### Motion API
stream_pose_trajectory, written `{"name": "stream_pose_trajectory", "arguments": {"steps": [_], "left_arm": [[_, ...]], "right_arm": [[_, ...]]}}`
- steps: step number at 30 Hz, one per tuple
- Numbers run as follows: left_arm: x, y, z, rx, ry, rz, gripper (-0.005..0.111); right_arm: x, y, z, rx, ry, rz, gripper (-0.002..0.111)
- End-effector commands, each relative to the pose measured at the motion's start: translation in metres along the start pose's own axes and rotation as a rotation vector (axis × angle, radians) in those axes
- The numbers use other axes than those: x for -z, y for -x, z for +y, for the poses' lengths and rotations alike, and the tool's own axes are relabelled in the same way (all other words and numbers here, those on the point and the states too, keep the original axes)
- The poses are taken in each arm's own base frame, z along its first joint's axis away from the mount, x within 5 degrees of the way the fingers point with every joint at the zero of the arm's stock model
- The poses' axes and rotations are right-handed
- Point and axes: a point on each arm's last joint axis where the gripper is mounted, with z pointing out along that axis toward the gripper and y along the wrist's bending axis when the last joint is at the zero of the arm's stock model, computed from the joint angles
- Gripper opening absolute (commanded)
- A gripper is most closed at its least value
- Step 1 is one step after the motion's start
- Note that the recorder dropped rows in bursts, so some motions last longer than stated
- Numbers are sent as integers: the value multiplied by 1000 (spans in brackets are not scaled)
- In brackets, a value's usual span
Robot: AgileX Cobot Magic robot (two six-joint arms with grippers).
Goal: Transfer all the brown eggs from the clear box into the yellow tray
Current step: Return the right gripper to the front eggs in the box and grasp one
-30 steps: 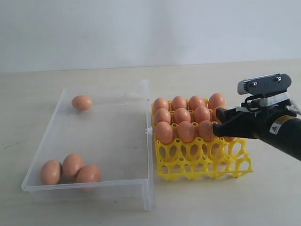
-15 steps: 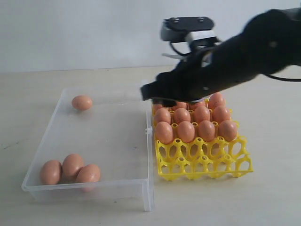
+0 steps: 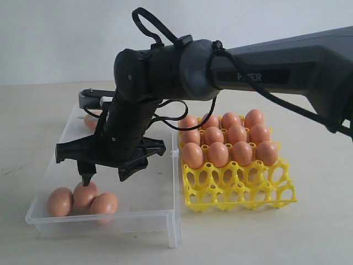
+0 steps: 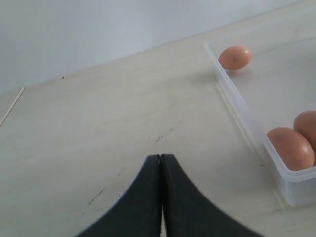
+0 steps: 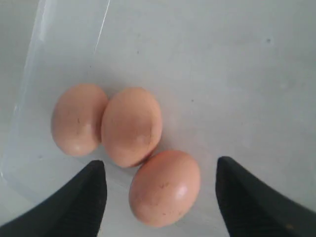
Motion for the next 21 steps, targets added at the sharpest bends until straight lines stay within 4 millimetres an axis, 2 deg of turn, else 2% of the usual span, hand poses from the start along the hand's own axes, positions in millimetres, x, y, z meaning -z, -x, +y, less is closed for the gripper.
{"name": "stream_pose_trajectory", "arguments": {"steps": [1,7,10,21], "left_arm": [[1,2,1,6,5,-15,0],[1,2,1,6,5,-15,0],[1,2,1,6,5,-15,0],[1,2,1,6,5,-15,0]], "right_arm": [[-3,-13,12,18,-12,75,62],[-6,-17,16,11,-16,94,62],[-10,-16,11,19,-58,83,62],[-36,-18,1,-1,-103,108,62]]}}
